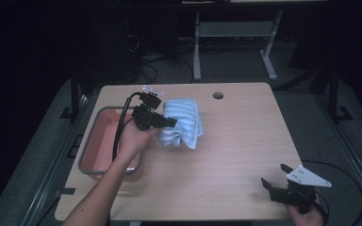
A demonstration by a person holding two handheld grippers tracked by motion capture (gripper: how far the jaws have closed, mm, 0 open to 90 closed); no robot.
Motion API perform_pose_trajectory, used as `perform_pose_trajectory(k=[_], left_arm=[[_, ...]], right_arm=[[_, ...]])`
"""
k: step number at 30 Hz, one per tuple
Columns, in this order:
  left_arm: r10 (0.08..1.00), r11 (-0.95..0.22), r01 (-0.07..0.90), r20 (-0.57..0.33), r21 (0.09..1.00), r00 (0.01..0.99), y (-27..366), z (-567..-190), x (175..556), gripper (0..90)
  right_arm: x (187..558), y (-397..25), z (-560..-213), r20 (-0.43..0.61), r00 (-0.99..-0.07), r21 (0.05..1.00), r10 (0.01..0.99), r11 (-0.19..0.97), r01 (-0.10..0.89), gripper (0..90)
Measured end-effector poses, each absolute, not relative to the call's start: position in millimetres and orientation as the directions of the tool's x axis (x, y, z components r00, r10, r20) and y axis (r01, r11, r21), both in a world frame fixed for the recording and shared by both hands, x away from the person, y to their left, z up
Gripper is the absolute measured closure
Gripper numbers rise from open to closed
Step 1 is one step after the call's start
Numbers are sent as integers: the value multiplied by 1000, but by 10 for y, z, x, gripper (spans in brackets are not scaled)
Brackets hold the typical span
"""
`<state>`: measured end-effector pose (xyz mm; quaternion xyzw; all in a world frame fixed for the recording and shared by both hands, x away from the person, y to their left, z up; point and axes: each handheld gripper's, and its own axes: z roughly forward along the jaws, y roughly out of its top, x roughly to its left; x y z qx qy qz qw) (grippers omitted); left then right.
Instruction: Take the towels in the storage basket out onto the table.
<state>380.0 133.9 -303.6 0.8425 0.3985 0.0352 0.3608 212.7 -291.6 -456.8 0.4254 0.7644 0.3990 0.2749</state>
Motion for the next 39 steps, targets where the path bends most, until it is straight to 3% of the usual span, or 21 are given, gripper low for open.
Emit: perform_pose_trajectory(k=[22,39], left_arm=[[663,-489,645,-231,587,712,619,-3391,3894,700],[649,-513,660,-255,549,717,300,-3622,3933,696]], right_arm=[[2127,-2910,-4543,-76,-494,854,866,312,416,143],[2138,-2913,-4549,-70,-498,850,865,313,424,143]])
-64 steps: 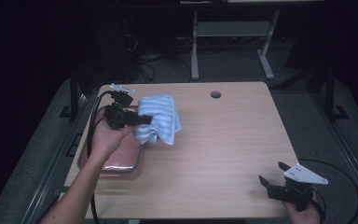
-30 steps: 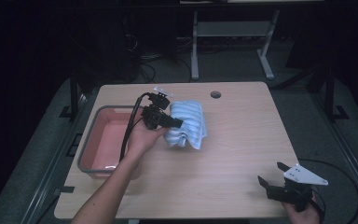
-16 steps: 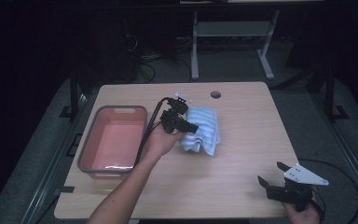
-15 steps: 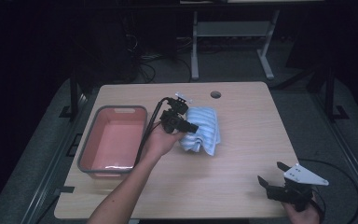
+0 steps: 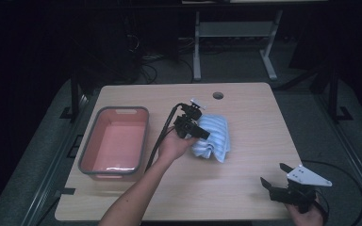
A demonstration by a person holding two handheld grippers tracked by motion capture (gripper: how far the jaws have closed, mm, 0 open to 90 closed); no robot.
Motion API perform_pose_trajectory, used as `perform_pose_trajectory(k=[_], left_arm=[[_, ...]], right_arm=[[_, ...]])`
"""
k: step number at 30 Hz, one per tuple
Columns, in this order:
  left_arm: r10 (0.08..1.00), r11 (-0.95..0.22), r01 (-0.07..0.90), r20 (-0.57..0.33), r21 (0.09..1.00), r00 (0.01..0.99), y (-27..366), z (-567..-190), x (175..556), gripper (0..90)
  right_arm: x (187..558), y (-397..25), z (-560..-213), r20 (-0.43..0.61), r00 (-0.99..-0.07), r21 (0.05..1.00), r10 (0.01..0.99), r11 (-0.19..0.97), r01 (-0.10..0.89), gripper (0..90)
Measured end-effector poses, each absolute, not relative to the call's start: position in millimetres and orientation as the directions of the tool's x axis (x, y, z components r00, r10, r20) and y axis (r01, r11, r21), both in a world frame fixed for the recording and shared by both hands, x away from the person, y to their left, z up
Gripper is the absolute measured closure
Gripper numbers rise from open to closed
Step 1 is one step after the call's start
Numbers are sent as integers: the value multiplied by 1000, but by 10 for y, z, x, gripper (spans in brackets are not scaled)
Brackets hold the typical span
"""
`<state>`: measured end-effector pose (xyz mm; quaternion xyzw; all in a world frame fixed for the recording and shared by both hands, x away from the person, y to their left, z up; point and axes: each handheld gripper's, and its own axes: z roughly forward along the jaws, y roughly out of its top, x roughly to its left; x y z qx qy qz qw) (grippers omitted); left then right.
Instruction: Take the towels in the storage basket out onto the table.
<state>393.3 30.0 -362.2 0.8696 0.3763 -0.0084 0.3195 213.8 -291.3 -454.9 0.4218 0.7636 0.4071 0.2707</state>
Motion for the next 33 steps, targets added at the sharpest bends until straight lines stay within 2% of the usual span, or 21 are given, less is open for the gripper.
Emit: perform_pose_trajectory(k=[23,27,33], left_arm=[[633,-517,682,-306,517,711,-97,-3922,3905,671],[632,-541,685,-301,488,714,-150,-4014,3901,613],[629,-533,688,-313,492,712,-146,-4039,3887,542]], right_arm=[[2142,-2920,-4549,-69,-499,851,864,311,422,143],[2147,-2910,-4550,-72,-503,851,861,316,420,143],[2145,-2908,-4550,-70,-501,849,863,315,424,143]])
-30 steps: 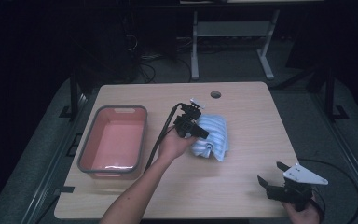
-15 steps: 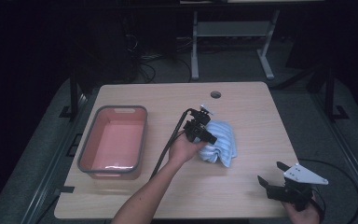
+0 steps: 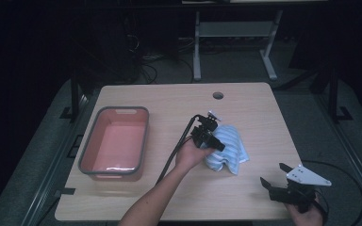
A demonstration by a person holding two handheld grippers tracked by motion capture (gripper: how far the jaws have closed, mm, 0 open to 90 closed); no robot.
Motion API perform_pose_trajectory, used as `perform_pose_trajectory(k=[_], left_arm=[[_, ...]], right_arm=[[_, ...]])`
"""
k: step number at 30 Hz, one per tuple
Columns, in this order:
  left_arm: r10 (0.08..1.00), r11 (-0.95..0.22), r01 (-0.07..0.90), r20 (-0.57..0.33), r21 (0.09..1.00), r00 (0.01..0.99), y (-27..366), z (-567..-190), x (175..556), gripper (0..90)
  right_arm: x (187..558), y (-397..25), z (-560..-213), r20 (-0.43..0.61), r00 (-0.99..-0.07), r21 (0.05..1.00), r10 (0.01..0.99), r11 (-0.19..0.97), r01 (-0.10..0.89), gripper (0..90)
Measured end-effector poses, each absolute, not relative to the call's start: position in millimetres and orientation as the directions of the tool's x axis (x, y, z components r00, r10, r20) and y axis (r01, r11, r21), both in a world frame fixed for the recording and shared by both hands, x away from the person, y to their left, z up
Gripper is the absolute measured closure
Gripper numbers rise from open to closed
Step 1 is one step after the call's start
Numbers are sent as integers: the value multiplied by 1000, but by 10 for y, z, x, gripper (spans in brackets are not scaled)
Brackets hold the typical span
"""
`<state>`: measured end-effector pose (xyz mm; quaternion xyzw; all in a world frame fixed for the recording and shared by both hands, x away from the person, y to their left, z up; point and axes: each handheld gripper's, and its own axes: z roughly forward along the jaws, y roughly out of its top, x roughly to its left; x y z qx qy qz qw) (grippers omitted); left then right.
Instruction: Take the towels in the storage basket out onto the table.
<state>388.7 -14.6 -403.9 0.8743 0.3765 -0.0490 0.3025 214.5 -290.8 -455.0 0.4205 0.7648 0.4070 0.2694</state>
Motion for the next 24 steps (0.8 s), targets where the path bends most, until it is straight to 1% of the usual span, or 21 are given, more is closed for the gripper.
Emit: perform_pose_trajectory(k=[10,12,18,19,24], left_arm=[[631,-533,681,-300,502,715,-89,-4027,3849,479],[636,-512,688,-312,514,706,-42,-4005,3837,467],[639,-503,687,-309,525,704,24,-3969,3810,444],[639,-491,683,-309,540,704,60,-3946,3793,437],[630,-507,664,-289,550,721,137,-3897,3757,416]], right_arm=[[2135,-2909,-4540,-71,-497,854,865,310,417,143],[2143,-2902,-4545,-73,-502,851,862,317,420,143],[2146,-2913,-4547,-67,-496,851,866,310,425,143],[2145,-2913,-4548,-70,-495,851,866,311,424,143],[2157,-2927,-4544,-69,-491,853,869,307,423,143]])
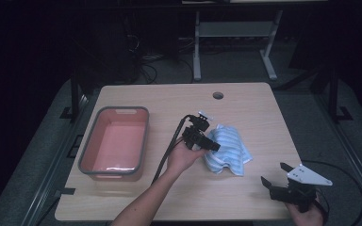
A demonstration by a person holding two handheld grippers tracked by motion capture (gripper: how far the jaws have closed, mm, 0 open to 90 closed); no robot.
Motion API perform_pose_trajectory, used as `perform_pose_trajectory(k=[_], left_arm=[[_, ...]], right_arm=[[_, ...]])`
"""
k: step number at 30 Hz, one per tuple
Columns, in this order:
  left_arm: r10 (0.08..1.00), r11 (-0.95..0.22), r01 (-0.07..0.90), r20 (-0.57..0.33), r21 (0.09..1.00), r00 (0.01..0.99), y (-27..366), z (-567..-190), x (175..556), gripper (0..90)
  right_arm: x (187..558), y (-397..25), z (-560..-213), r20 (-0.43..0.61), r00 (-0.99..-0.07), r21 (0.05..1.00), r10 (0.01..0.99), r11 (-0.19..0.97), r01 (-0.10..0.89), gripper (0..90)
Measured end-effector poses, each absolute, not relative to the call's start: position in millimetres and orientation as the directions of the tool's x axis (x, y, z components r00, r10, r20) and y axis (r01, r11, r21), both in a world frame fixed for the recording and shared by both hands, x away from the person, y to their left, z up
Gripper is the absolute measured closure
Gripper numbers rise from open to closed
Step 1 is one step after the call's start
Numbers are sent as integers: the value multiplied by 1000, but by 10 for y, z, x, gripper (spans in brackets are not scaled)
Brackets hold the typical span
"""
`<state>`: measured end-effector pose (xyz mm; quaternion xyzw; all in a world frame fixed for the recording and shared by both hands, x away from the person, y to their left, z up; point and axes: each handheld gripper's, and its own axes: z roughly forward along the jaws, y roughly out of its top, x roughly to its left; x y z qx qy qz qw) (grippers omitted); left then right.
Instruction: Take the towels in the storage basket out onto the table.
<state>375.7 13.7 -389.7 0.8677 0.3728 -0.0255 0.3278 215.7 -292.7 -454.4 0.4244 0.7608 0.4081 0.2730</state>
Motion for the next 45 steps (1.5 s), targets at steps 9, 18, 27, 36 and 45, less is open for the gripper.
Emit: perform_pose_trajectory(k=[9,18,27,36,45], left_arm=[[621,-478,645,-290,597,729,339,-3790,3643,394],[616,-484,629,-274,608,739,436,-3808,3543,371],[600,-502,603,-252,620,759,547,-3841,3415,357],[596,-480,607,-272,633,755,654,-3864,3328,348],[585,-481,596,-271,642,764,757,-3892,3202,344]], right_arm=[[2162,-2919,-4558,-70,-487,848,871,309,430,143],[2173,-2912,-4572,-70,-488,843,870,313,437,143],[2171,-2920,-4591,-70,-482,838,873,313,446,143],[2173,-2931,-4605,-70,-477,835,876,312,452,143],[2167,-2926,-4606,-72,-474,834,878,313,453,143]])
